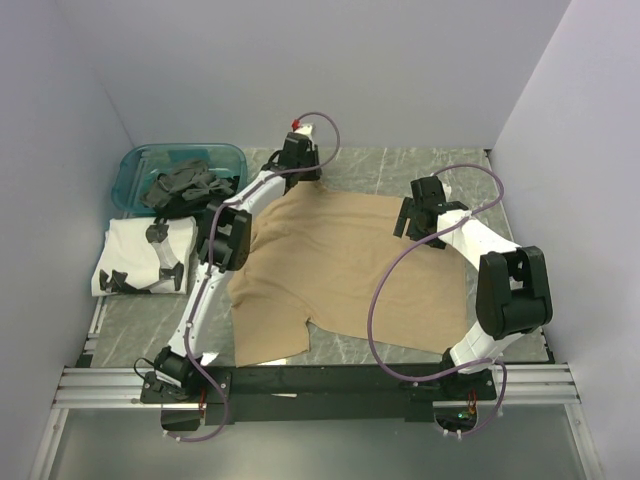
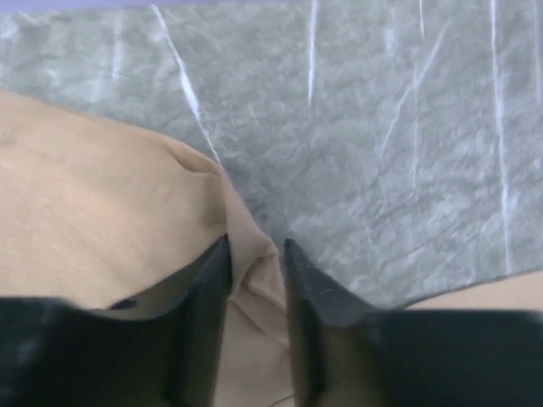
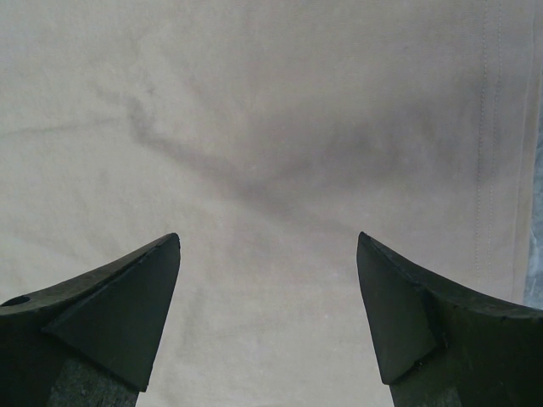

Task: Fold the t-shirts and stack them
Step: Flatten the tshirt out

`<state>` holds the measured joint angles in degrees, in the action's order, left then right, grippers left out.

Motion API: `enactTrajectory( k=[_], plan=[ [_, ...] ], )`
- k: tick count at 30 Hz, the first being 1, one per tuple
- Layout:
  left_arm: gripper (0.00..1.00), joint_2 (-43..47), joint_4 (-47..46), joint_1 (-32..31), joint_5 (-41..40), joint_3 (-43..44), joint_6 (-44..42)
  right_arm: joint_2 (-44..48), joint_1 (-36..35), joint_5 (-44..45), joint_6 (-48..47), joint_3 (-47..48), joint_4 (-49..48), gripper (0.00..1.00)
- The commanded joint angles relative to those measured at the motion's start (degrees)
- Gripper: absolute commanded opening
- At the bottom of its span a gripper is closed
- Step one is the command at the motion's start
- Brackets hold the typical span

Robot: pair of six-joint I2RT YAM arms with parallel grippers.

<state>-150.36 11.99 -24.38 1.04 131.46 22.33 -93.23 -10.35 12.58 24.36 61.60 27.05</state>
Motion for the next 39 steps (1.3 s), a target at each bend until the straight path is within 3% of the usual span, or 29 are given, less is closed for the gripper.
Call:
enactTrajectory(
  k=[1,2,3,4,10,15,23,28,39],
  plan=[
    [0.41,-0.29,-7.67,0.21,6.16,2.51,-2.64,-0.90,0.33,1.75,0.34,0.97,-0.68,0.91],
    [0.79,1.29,-9.07,0.04,7.47,1.44,-2.47,-0.90,0.24,1.66,0.34,1.15,-0.51,0.91],
    [0.97,2.17,-10.05,0.04,7.31,0.21,-2.29,-0.99,0.33,1.66,0.34,1.24,-0.59,0.91],
    [0.99,3.05,-10.32,-0.05,6.96,-1.10,-2.11,-0.99,0.33,1.75,0.25,1.24,-0.51,0.91],
    [0.99,11.57,-8.74,-0.05,2.49,-7.08,-2.64,-0.55,0.50,1.84,0.69,1.76,-0.68,0.91],
    [0.99,18.25,-0.75,0.03,-3.23,-10.51,-0.97,0.50,1.90,0.87,1.30,1.94,-0.77,0.91],
    [1.00,29.77,-0.75,1.00,-0.86,-33.54,5.16,-0.98,8.41,-6.77,1.40,0.27,-4.20,0.91],
    [0.99,30.13,1.72,1.70,0.11,-39.43,8.08,-6.34,11.65,-6.61,0.78,3.25,-3.50,0.91],
    [0.99,24.95,6.47,4.78,-0.86,-36.20,8.96,-20.48,14.48,-5.11,-1.15,15.29,2.48,0.91]
  ],
)
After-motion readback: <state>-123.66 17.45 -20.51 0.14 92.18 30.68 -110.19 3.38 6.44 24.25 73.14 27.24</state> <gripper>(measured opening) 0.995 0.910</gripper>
